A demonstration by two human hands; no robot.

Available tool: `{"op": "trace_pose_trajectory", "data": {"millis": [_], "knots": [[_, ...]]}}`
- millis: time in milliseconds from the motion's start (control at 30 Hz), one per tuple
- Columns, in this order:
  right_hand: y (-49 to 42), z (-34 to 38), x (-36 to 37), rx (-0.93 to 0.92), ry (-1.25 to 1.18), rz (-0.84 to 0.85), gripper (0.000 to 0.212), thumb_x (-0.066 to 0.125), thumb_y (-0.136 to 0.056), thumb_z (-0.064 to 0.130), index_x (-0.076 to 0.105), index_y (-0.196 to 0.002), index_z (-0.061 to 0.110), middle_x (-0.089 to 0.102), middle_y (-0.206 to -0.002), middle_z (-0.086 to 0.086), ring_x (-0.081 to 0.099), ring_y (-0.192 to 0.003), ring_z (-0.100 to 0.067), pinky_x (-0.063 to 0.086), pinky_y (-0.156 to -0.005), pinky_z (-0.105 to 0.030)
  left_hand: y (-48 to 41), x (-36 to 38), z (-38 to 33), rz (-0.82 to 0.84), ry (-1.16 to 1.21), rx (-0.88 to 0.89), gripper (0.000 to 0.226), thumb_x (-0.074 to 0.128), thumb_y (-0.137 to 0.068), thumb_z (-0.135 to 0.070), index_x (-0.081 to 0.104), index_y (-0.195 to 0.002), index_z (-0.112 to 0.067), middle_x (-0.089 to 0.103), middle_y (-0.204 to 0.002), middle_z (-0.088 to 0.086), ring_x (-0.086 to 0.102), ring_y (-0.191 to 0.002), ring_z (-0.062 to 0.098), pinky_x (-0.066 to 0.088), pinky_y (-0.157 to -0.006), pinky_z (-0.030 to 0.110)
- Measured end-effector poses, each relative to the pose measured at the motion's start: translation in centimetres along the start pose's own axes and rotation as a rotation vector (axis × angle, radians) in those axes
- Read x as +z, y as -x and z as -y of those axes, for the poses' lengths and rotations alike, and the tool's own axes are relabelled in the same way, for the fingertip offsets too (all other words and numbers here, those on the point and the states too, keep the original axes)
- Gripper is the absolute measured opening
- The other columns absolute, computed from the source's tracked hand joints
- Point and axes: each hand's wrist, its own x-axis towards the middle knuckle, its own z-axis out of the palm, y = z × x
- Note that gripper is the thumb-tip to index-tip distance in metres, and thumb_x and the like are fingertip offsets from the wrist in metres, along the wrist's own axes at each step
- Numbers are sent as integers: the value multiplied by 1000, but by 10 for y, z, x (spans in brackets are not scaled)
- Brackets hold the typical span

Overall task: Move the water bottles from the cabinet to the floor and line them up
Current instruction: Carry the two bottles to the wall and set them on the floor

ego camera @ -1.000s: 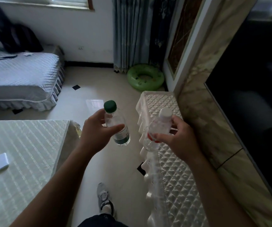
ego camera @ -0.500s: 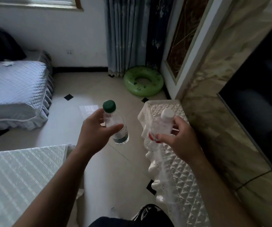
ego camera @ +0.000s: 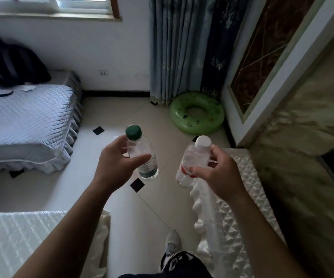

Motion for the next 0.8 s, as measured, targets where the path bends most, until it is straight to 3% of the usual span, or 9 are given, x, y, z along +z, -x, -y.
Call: {"op": "trace_pose_trajectory", "data": {"millis": [100,333,433,633,733,800], "knots": [[-58,6,-1,-10,13,50,66,84,-52,43,62,-114,32,72,-100,12,67,-95,-6,57,-84,-38,-47,2,-2,-38,-14,3,49,86,-67,-28,61,-109,-34,67,-100,-19,64,-94,1,51,-76,22],[-172,32,11,-38,-8,111,64,87,-53,38,64,-112,32,73,-98,9,69,-94,-10,57,-85,-42,-141,-5,5,-145,-2,-4,45,88,-66,-30,60,-97,-46,68,-99,-18,65,-94,5,54,-75,25],[-217,39,27,-40,2,131,68,87,-51,41,63,-114,32,73,-99,8,69,-93,-11,58,-83,-43,-182,-13,18,-172,5,-6,45,88,-66,-31,62,-101,-44,68,-100,-17,66,-94,4,55,-75,25],[-306,60,73,-57,32,123,61,90,-59,25,64,-114,28,73,-97,10,68,-87,-3,56,-75,-24,-279,-39,56,-177,38,-24,51,88,-64,-32,65,-110,-32,70,-100,-17,67,-94,8,55,-75,26],[-354,75,103,-57,48,126,58,89,-61,19,65,-112,27,72,-95,10,67,-84,0,50,-68,-12,-331,-61,69,-168,39,-12,50,88,-66,-27,65,-111,-30,69,-99,-17,66,-91,3,52,-70,16],[-383,87,125,-57,59,130,57,88,-62,18,64,-112,27,71,-96,10,66,-86,-2,50,-69,-10,-364,-77,79,-155,48,-14,51,87,-67,-25,65,-113,-26,70,-99,-15,66,-90,3,49,-67,11]]}}
